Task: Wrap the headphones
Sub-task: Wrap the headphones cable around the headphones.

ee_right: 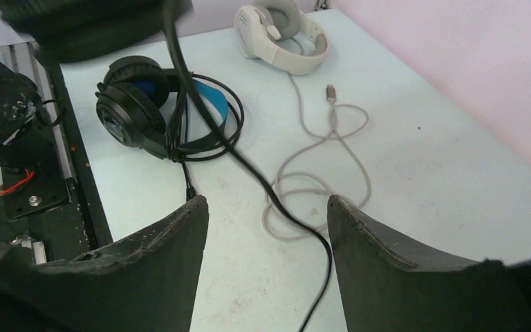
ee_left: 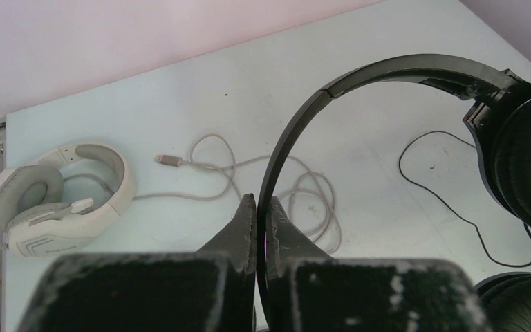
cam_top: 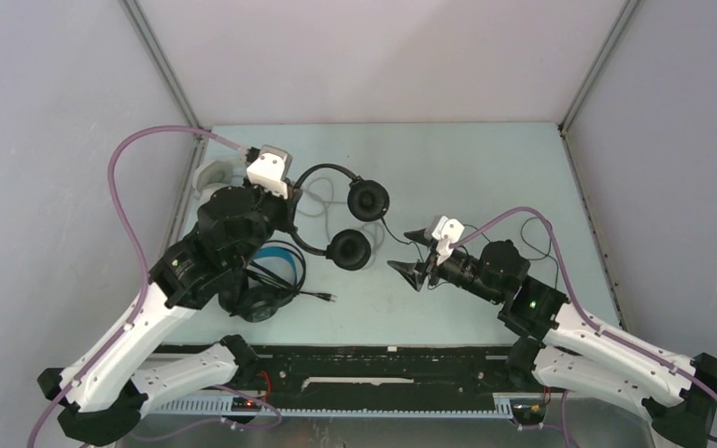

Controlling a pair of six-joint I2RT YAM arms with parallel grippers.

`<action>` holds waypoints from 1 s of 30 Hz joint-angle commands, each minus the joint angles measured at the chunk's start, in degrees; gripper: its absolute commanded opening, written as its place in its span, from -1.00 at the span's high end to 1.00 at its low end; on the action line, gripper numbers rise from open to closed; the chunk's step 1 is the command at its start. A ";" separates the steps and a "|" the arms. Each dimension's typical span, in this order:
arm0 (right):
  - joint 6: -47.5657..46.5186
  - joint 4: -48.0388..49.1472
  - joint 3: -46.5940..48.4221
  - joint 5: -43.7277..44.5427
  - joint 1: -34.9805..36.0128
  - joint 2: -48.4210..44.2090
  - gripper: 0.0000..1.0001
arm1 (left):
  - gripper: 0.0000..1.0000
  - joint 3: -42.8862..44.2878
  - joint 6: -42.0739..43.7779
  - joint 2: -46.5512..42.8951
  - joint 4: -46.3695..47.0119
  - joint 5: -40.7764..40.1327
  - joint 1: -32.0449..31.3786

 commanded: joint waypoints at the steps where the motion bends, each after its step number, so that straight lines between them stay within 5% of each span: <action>1: 1.66 6.84 -4.10 2.57 -0.31 -2.52 -0.32 | 1.00 3.67 -3.45 -2.68 3.62 -2.36 0.47; 10: 5.07 13.51 -10.07 -1.96 -1.77 -1.18 -0.18 | 1.00 3.89 -7.04 -4.23 4.99 0.29 0.82; 20: 8.46 27.22 -18.95 -1.52 -2.09 -0.48 0.77 | 1.00 3.01 -12.34 -6.95 7.25 2.64 1.25; 27: 8.74 30.38 -21.72 -2.29 -2.10 -1.50 0.71 | 1.00 3.01 -14.50 -7.99 8.61 4.51 1.79; 30: 8.81 31.34 -22.51 -2.89 -2.15 -0.93 0.94 | 1.00 2.86 -15.32 -8.11 9.03 5.52 2.01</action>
